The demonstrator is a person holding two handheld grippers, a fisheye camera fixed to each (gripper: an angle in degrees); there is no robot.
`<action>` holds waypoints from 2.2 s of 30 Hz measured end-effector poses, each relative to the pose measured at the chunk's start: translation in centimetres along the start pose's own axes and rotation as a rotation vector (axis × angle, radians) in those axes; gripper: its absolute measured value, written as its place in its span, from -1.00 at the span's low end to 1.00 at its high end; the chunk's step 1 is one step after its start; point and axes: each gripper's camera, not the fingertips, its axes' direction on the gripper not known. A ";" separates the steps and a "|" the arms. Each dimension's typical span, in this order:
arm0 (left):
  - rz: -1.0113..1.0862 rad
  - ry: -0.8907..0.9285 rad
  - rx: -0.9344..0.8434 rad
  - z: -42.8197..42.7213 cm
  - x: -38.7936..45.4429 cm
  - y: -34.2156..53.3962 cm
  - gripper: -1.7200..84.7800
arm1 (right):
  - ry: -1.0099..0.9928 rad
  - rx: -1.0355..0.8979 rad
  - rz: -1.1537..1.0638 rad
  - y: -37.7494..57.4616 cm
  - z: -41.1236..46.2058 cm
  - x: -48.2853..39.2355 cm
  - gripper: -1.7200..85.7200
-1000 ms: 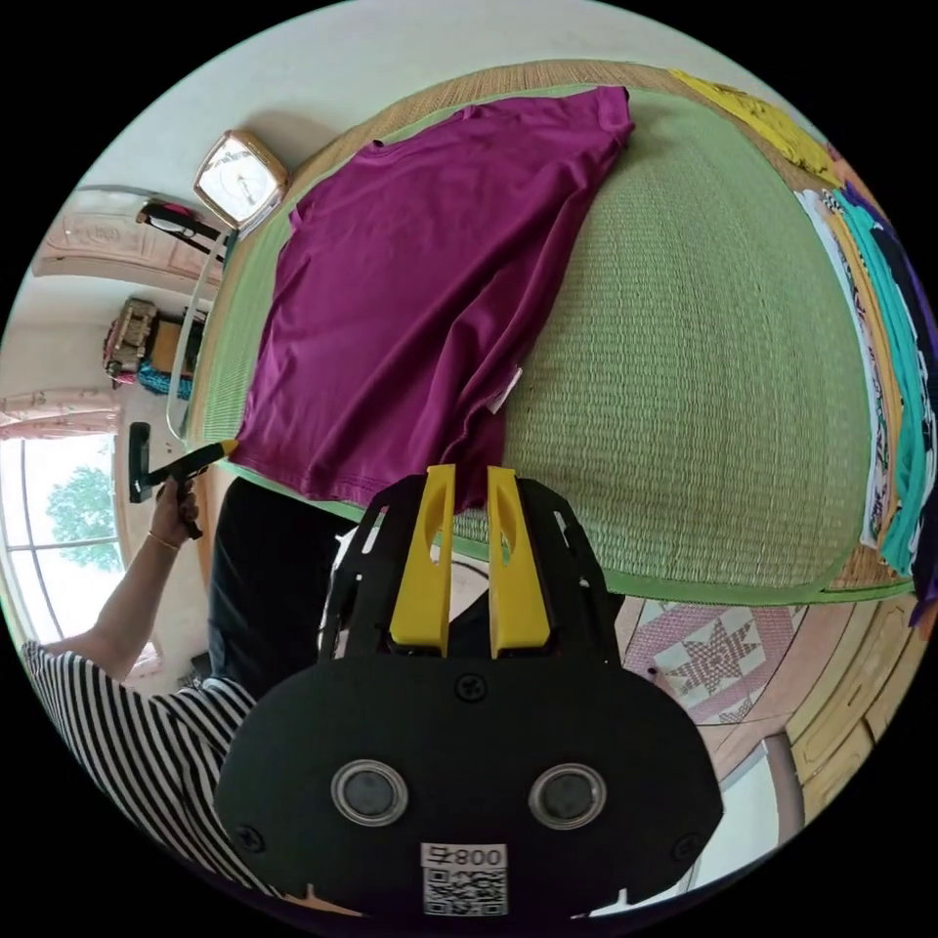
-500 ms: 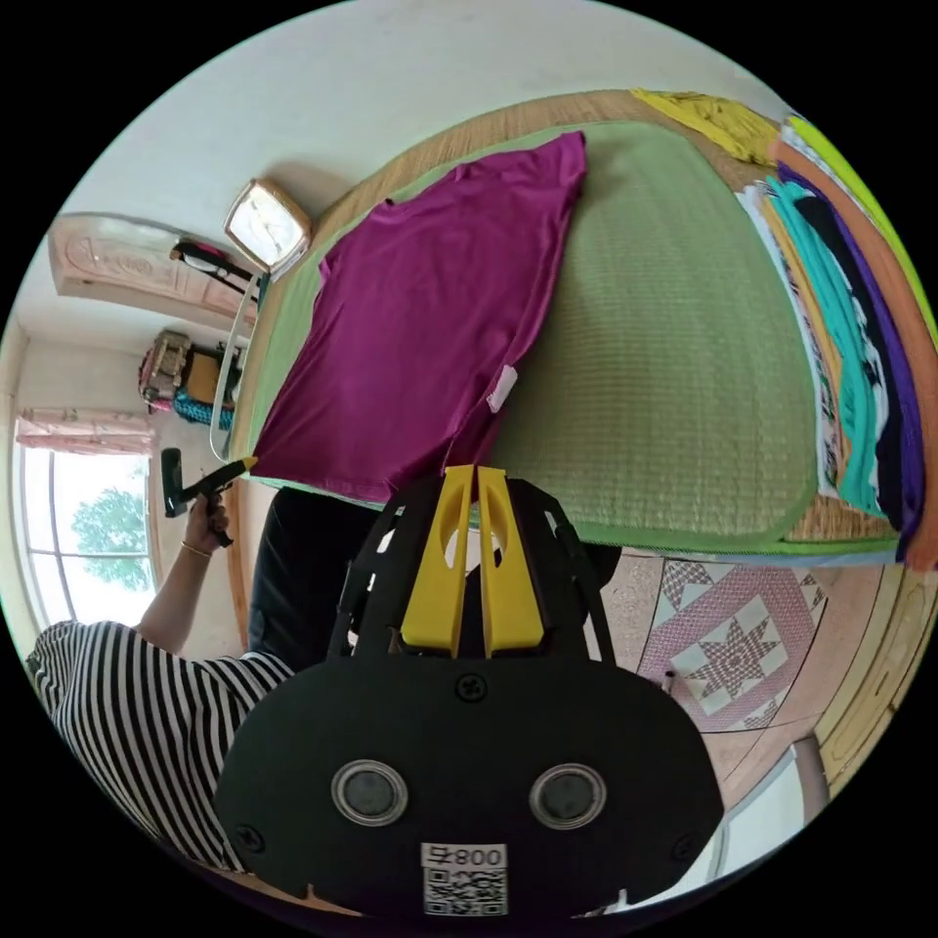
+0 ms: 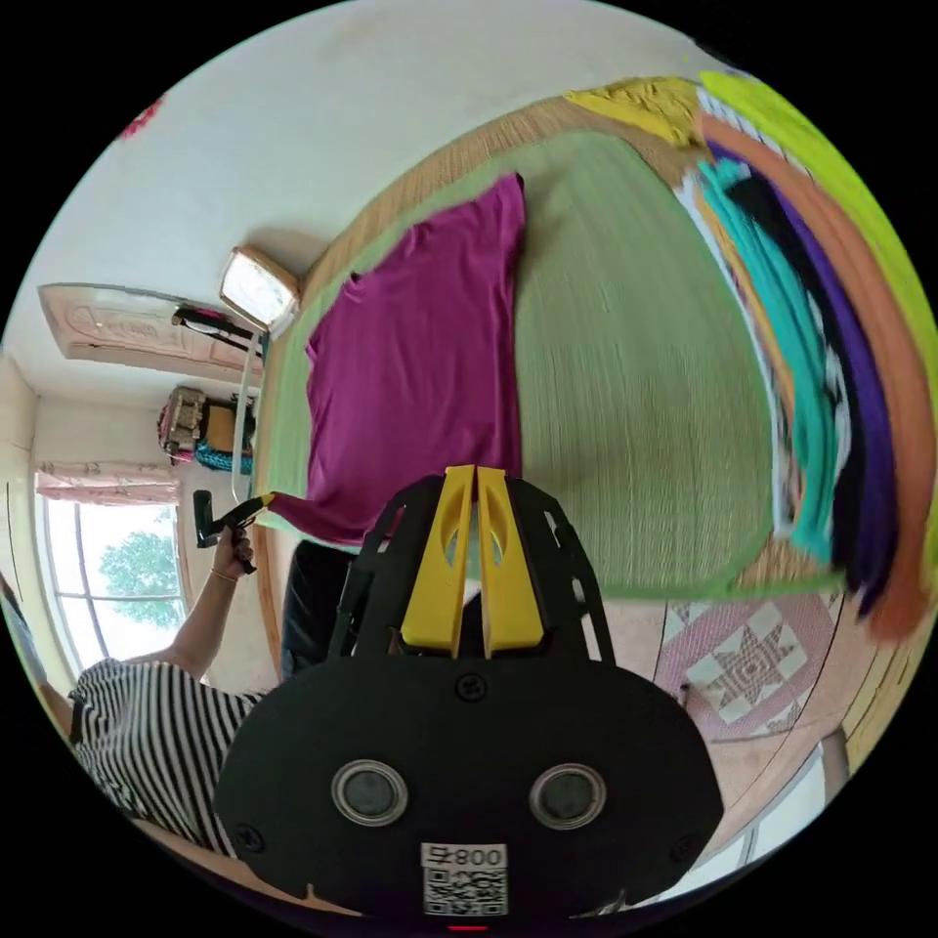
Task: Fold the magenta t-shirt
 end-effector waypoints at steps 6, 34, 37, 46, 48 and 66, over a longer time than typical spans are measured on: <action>0.140 0.052 0.310 -11.4 7.9 -10.9 -0.95 | -0.038 0.288 -0.207 -11.2 -13.2 -8.1 -0.96; -0.047 -0.038 -0.029 -3.4 -0.9 11.7 -0.95 | -0.177 -0.014 -0.011 12.2 -1.4 2.2 -0.96; -0.091 -0.028 -0.066 -1.3 -2.6 12.0 -0.94 | -0.191 -0.076 0.060 13.1 1.2 3.9 -0.96; -0.074 -0.004 -0.057 0.3 -4.0 9.8 -0.93 | -0.182 -0.111 0.094 12.0 2.5 5.4 -0.96; -0.079 0.013 -0.057 0.8 -4.4 9.4 -0.93 | -0.187 -0.116 0.101 11.7 2.6 5.6 -0.96; -0.038 0.066 0.068 2.1 -6.0 -2.0 -0.92 | -0.226 0.046 0.023 0.9 2.0 2.1 -0.96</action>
